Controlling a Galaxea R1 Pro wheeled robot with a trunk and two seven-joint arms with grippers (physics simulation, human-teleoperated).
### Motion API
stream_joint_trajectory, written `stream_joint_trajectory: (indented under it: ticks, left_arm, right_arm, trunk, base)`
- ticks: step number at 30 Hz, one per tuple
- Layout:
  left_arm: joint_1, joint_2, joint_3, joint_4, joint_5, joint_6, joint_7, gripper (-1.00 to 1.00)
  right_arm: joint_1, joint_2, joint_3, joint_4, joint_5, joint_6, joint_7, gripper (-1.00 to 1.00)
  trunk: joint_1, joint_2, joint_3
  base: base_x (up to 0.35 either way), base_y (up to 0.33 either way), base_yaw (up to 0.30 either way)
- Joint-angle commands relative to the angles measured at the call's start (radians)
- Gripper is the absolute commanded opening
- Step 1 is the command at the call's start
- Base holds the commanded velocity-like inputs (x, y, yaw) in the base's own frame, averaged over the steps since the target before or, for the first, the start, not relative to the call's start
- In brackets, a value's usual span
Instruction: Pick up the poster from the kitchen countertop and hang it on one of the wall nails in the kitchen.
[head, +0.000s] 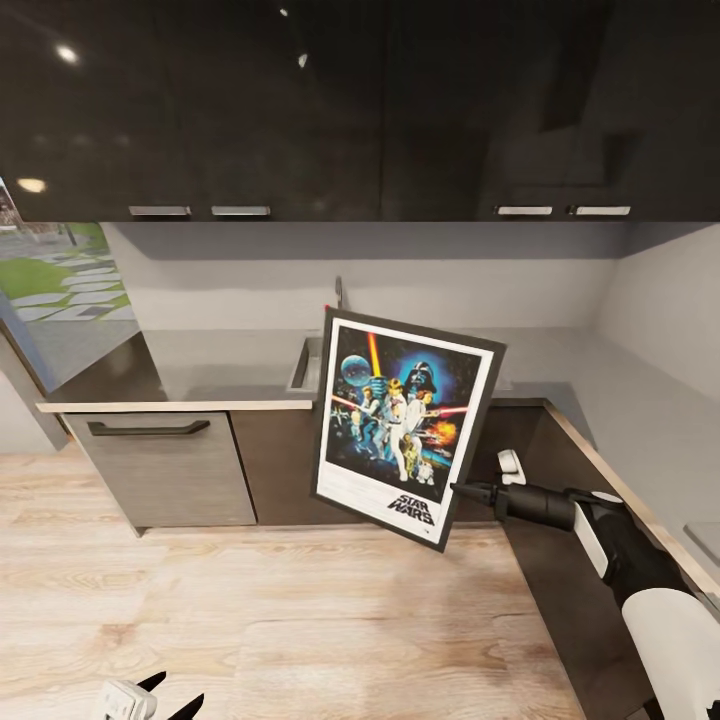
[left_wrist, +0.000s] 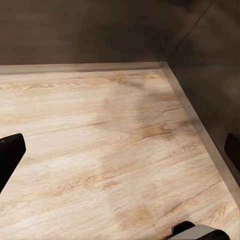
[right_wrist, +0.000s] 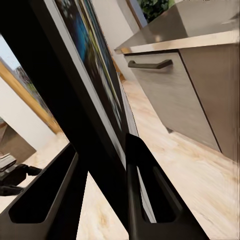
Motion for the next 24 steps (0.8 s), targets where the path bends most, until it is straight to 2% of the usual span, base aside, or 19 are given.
stream_joint_trajectory:
  ticks: [1,7,19,24]
  left_arm:
    - [-0.001,0.0,0.001,-0.002,-0.002,0.009,-0.005,1.0]
    - [-0.001,0.0,0.001,-0.002,-0.002,0.01,-0.005,1.0]
    - [0.0,0.001,0.003,-0.014,-0.001,0.009,-0.005,1.0]
    - [-0.001,0.001,0.003,-0.014,-0.001,0.01,-0.005,1.0]
  right_arm:
    - [-0.001,0.0,0.0,0.0,-0.004,0.012,-0.005,-1.0]
    - [-0.001,0.001,0.002,-0.02,-0.004,0.013,-0.035,-1.0]
    - [-0.001,0.001,0.004,-0.042,-0.001,0.001,-0.042,-1.0]
    - [-0.001,0.001,0.004,-0.04,-0.004,-0.01,-0.043,-1.0]
  trunk:
    - [0.001,-0.002,-0.002]
    - [0.001,-0.002,-0.002]
    - [0.001,-0.002,-0.002]
    - [0.001,-0.002,-0.002]
  base:
    - [0.0,0.0,0.0]
    - [0.0,0.0,0.0]
    - [0.0,0.001,0.0]
    - [0.0,0.133,0.005]
